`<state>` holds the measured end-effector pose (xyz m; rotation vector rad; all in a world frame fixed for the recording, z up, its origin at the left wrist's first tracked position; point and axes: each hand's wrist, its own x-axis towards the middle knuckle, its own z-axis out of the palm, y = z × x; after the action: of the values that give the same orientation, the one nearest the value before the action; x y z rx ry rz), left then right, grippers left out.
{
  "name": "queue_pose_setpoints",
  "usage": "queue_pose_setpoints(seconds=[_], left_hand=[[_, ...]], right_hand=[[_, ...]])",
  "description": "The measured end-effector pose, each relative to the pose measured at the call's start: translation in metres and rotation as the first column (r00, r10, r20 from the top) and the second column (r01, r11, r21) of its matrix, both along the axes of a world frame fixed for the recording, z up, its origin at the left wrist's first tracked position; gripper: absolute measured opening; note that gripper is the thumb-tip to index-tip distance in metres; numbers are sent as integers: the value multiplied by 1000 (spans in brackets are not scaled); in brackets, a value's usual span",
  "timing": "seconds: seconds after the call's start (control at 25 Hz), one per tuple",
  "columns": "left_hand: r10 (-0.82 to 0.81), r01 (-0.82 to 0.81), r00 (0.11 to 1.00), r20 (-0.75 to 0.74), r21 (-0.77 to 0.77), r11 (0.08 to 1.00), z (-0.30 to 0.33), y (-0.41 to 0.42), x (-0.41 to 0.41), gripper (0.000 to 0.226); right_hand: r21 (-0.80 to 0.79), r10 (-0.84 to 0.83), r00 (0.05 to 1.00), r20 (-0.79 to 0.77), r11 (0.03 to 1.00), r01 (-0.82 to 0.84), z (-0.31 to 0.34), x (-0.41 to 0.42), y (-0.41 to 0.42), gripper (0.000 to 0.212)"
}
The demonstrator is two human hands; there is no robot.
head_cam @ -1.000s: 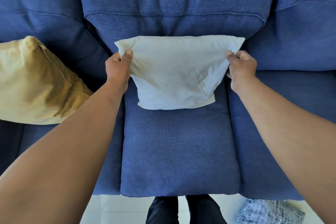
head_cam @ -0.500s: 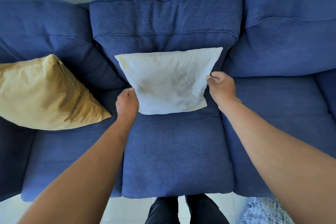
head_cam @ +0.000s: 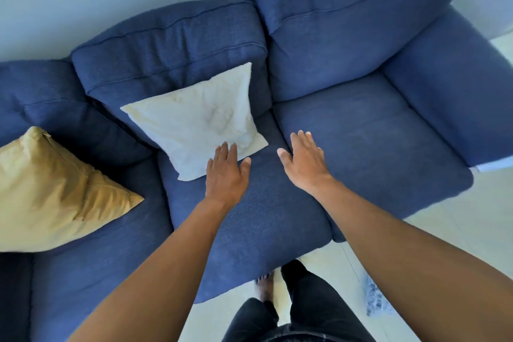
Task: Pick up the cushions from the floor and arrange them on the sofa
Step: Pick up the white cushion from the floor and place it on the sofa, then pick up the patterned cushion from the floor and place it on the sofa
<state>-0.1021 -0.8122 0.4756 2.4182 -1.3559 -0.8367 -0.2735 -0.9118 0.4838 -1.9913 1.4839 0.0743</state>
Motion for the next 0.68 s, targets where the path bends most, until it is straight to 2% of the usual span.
queue_pose_setpoints(seconds=[0.24, 0.36, 0.48, 0.68], left_hand=[[-267, 266, 964, -10, -59, 962, 11, 29, -80, 66], [-379, 379, 925, -32, -19, 925, 15, 50, -125, 67], [-541, 541, 841, -22, -2, 841, 21, 66, -183, 69], [-771, 771, 637, 9, 21, 637, 21, 68, -284, 70]], right_hand=[[-83, -210, 973, -97, 976, 202, 23, -98, 74, 71], [-94, -342, 935, -96, 938, 333, 33, -150, 117, 73], [-104, -482, 872, -84, 875, 473, 39, -212, 161, 75], [-69, -693, 719, -59, 721, 689, 34, -307, 222, 75]])
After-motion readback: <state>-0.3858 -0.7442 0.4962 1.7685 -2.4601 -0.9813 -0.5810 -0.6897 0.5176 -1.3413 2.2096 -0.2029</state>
